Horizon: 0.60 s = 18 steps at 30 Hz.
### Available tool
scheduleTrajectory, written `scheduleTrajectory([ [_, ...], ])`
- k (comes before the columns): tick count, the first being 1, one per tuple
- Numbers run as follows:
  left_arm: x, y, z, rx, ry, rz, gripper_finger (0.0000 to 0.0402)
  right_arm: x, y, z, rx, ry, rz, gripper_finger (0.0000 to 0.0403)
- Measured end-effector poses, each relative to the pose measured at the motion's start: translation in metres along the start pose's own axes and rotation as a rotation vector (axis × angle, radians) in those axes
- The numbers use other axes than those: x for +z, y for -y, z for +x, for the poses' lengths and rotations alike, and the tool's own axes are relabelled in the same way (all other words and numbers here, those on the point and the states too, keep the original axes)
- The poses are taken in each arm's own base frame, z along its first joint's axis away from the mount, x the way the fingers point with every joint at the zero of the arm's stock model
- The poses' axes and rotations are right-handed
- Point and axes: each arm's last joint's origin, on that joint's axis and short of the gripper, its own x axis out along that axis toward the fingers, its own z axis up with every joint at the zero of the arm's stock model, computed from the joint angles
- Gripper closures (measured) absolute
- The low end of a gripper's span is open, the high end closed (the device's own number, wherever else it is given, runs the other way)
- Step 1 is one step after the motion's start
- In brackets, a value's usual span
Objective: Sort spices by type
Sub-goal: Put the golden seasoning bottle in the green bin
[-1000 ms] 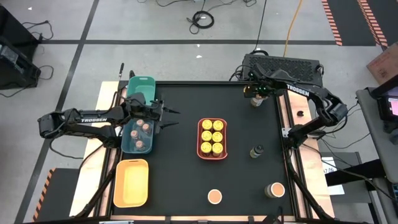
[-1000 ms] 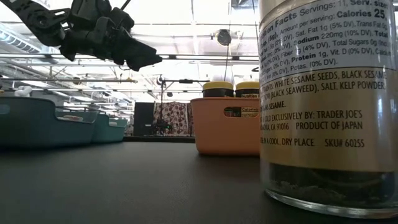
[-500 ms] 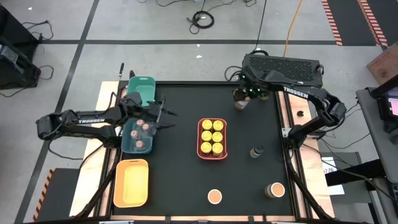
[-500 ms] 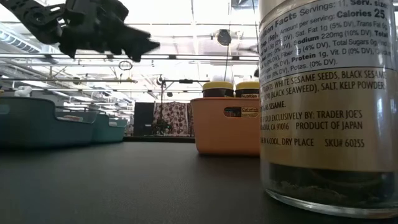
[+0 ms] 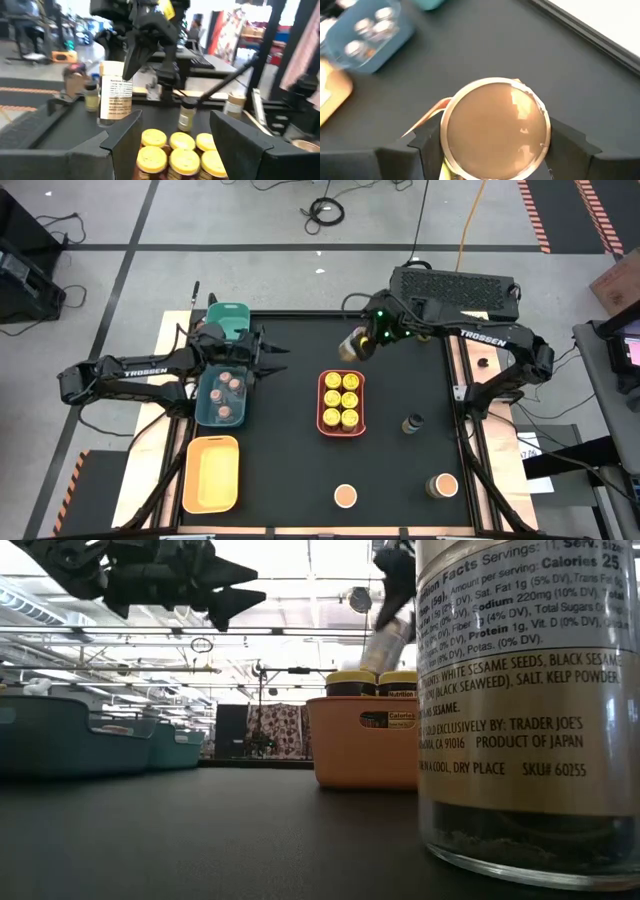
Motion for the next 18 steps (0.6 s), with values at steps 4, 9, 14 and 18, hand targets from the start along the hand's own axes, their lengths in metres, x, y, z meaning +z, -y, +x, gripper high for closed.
scheduleTrajectory([
  [4, 0.009, 0.002, 0.008, -0.03, -0.022, 0.017, 0.0166, -0.004, -0.016, -0.001, 0.05, 0.021, -0.114, 0.0136],
  [9, 0.01, 0.003, 0.026, -0.021, -0.048, 0.079, 0.0166, -0.009, -0.032, -0.002, 0.097, 0.053, -0.211, 0.0133],
  [14, 0.013, -0.004, 0.049, 0.016, -0.075, 0.125, 0.0166, -0.007, -0.044, -0.003, 0.157, 0.113, -0.264, 0.0142],
  [18, 0.02, -0.014, 0.072, 0.015, -0.171, 0.088, 0.0166, -0.009, -0.048, -0.004, 0.182, 0.11, -0.298, 0.0136],
])
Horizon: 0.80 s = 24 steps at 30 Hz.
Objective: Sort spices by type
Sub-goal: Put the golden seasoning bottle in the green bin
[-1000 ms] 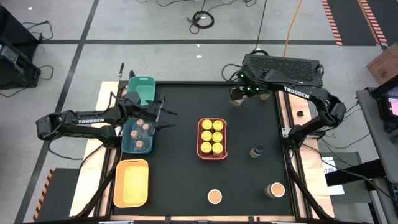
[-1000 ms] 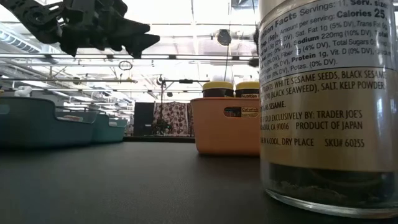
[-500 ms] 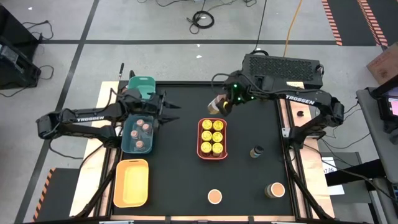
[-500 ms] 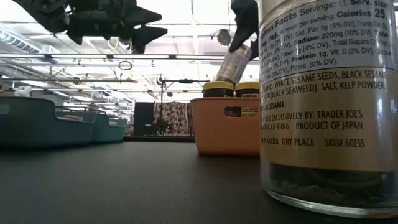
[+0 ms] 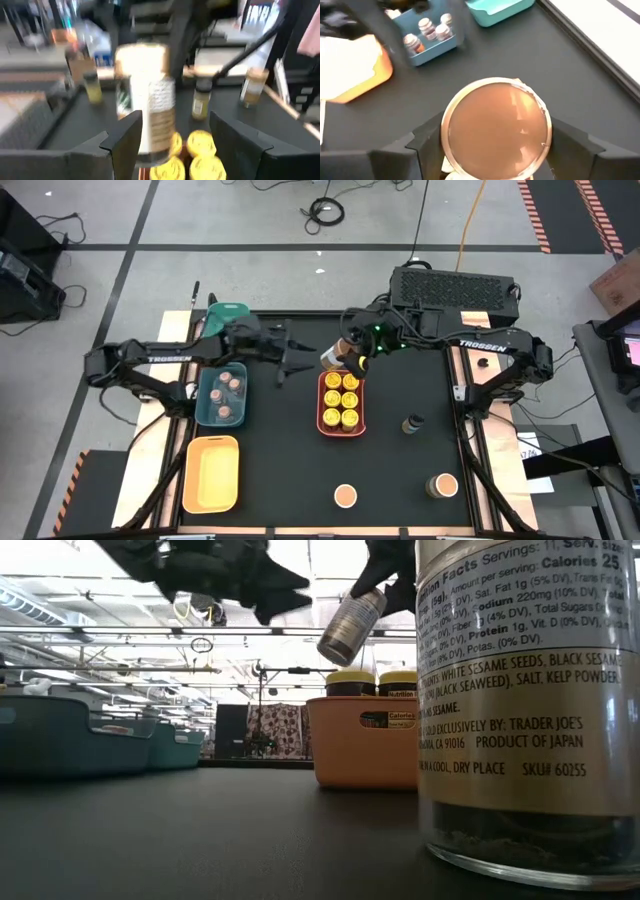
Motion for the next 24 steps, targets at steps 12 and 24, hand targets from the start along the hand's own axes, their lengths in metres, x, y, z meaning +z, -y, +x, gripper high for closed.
scheduleTrajectory([
  [12, 0.006, -0.006, 0.037, 0.01, -0.133, 0.079, 0.0166, -0.004, -0.008, 0.0, 0.021, -0.019, -0.111, 0.0135],
  [24, -0.001, -0.009, 0.043, 0.127, -0.166, 0.091, 0.0166, -0.005, -0.008, 0.0, 0.006, -0.03, -0.143, 0.0134],
])
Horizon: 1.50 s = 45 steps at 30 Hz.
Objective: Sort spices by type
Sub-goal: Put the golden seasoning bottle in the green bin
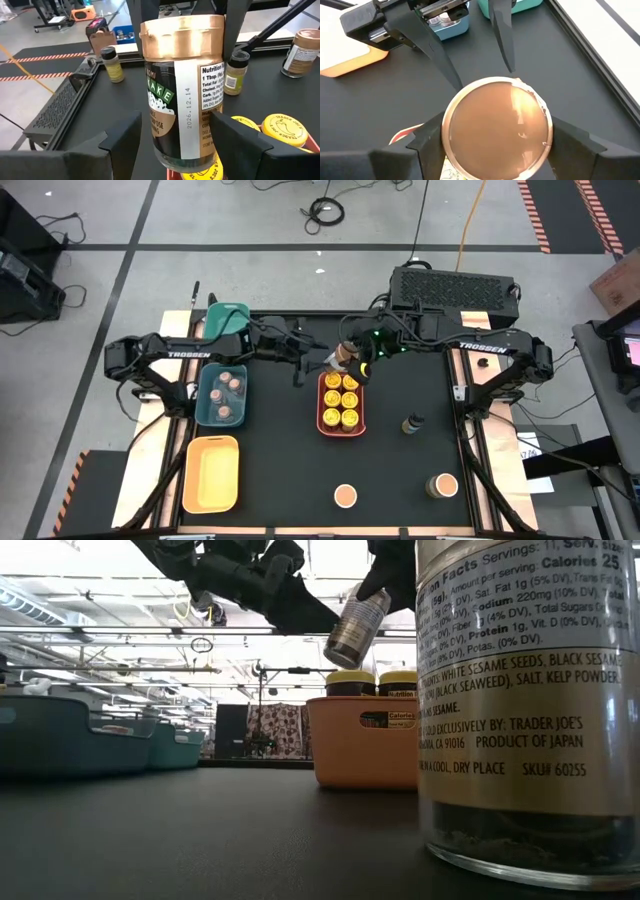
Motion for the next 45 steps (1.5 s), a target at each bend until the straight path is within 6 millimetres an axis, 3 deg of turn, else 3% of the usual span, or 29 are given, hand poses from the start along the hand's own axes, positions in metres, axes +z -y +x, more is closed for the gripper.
scheduleTrajectory([
  [16, 0.002, 0.009, 0.003, 0.051, -0.004, 0.015, 0.0164, -0.003, 0.01, 0.0, -0.12, -0.03, -0.02, 0.0133],
  [20, 0.0, 0.009, 0.012, 0.075, 0.022, 0.018, 0.0133, -0.003, 0.012, -0.001, -0.123, -0.035, -0.022, 0.0133],
  [29, -0.013, 0.012, 0.041, 0.088, 0.097, 0.037, 0.0012, -0.005, 0.014, -0.001, -0.126, -0.055, -0.029, 0.0133],
  [37, -0.023, 0.011, 0.053, 0.133, 0.097, 0.035, 0.0002, -0.003, 0.013, -0.001, -0.12, -0.039, -0.043, 0.0133],
  [45, -0.019, 0.009, 0.055, 0.145, 0.176, 0.037, 0.0002, 0.0, 0.012, -0.001, -0.104, -0.008, -0.047, 0.0133],
])
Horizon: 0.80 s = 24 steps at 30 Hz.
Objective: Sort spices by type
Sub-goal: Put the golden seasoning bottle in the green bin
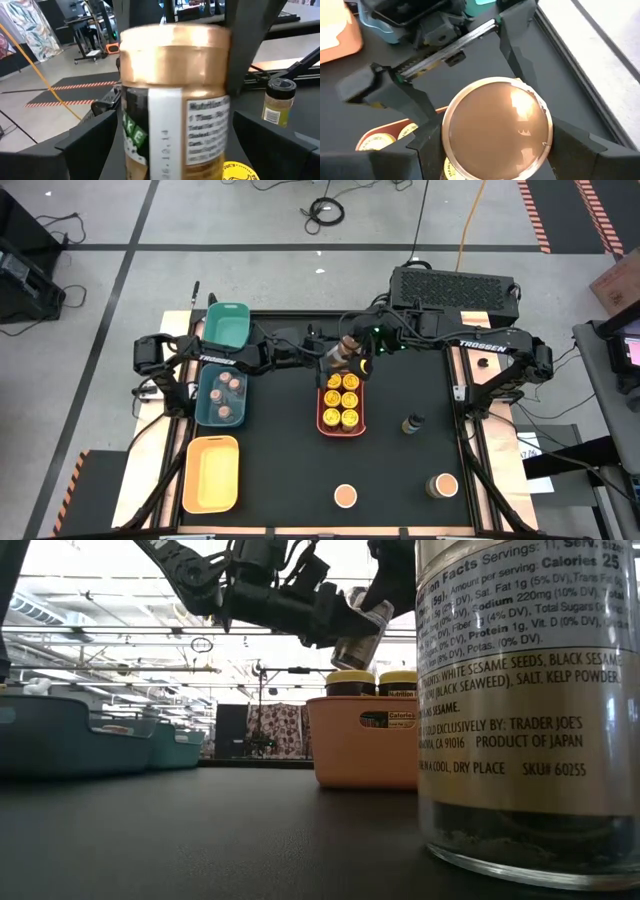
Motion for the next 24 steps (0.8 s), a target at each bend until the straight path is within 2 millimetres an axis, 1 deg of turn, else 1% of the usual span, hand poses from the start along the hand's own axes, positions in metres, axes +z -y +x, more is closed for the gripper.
scheduleTrajectory([
  [4, -0.0002, 0.0, 0.0, 0.0, -0.002, -0.014, 0.0003, 0.001, -0.0004, 0.0, 0.015, 0.009, -0.006, 0.0133],
  [6, -0.0002, 0.0, 0.0, 0.0, -0.002, -0.049, 0.0014, 0.0009, -0.0004, 0.0, 0.015, 0.009, -0.006, 0.0133],
  [8, -0.0002, 0.0, 0.0, 0.0, -0.002, -0.054, 0.0037, 0.0009, -0.0004, 0.0, 0.015, 0.008, -0.006, 0.0133],
  [13, -0.0005, 0.0001, 0.0, -0.001, -0.005, -0.053, 0.0123, 0.001, -0.0004, 0.0, 0.016, 0.009, -0.005, 0.0133],
  [15, -0.0005, 0.0001, 0.0, -0.002, -0.006, -0.053, 0.0124, 0.0013, -0.0004, 0.0, 0.015, 0.012, 0.002, 0.0128],
  [18, -0.0002, 0.0, 0.0, 0.0, -0.002, -0.055, 0.0124, 0.002, -0.0003, 0.0002, 0.01, 0.022, 0.003, 0.0107],
  [21, -0.0005, -0.0001, -0.0001, 0.0, -0.006, -0.055, 0.0124, 0.0038, -0.0004, -0.0001, 0.011, 0.041, 0.005, 0.0071],
  [24, 0.0017, -0.0004, -0.0009, 0.005, 0.005, -0.055, 0.0124, 0.0036, -0.0002, -0.0002, 0.004, 0.04, -0.049, 0.0032],
])
